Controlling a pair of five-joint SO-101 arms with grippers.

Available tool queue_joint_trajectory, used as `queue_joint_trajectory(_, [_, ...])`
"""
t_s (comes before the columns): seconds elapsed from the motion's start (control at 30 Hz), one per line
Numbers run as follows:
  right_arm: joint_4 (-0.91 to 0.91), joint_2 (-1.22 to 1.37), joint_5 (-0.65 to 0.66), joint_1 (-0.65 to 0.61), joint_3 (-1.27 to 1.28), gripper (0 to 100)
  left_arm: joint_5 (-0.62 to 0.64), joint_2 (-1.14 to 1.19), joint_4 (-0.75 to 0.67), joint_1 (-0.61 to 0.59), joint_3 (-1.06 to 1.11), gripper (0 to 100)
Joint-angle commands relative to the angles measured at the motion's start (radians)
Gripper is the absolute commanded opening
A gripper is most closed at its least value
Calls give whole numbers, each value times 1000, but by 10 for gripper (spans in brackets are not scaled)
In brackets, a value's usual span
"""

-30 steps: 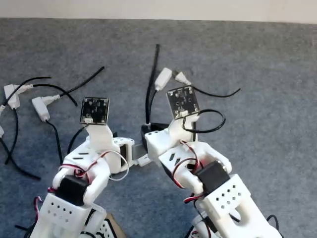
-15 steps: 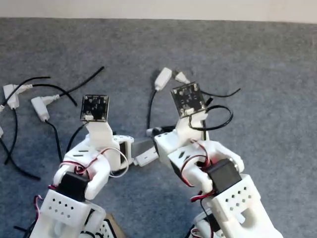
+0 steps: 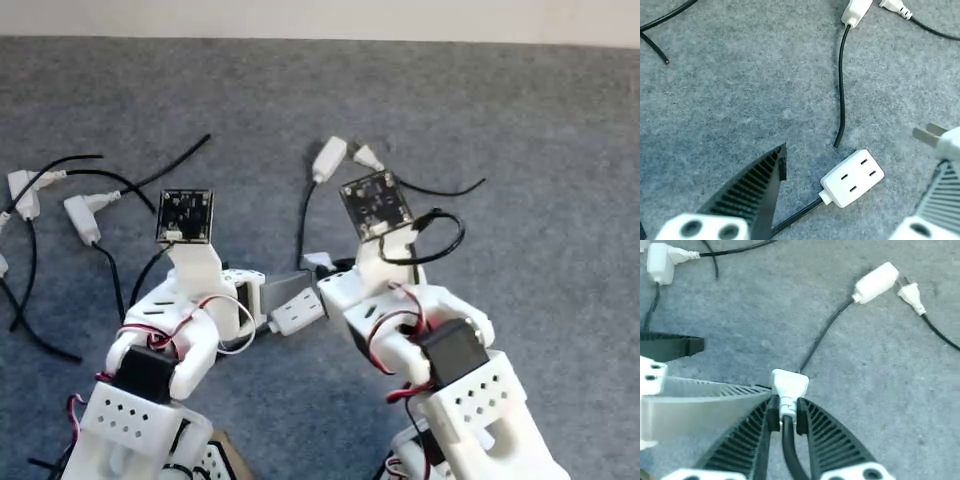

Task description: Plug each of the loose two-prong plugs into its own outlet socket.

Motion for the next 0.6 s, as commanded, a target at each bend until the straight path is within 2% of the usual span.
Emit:
queue_joint_trajectory(0.0, [2,5,14,53,-5,4,9,-5,-17,-28,-10,405])
queue_joint_trajectory(0.2, [2,182,54,77,-67,4,9,-5,-17,-41,-12,405])
queue_joint_trajectory(0.3, [8,291,115,70,-189,4,11,-5,-23,-120,-13,405])
queue_joint_trajectory(0.4, [27,415,304,19,-340,4,14,-1,-44,-249,-16,404])
queue_joint_trajectory(0.57, [160,634,738,-84,-567,5,64,2,-46,-427,21,404])
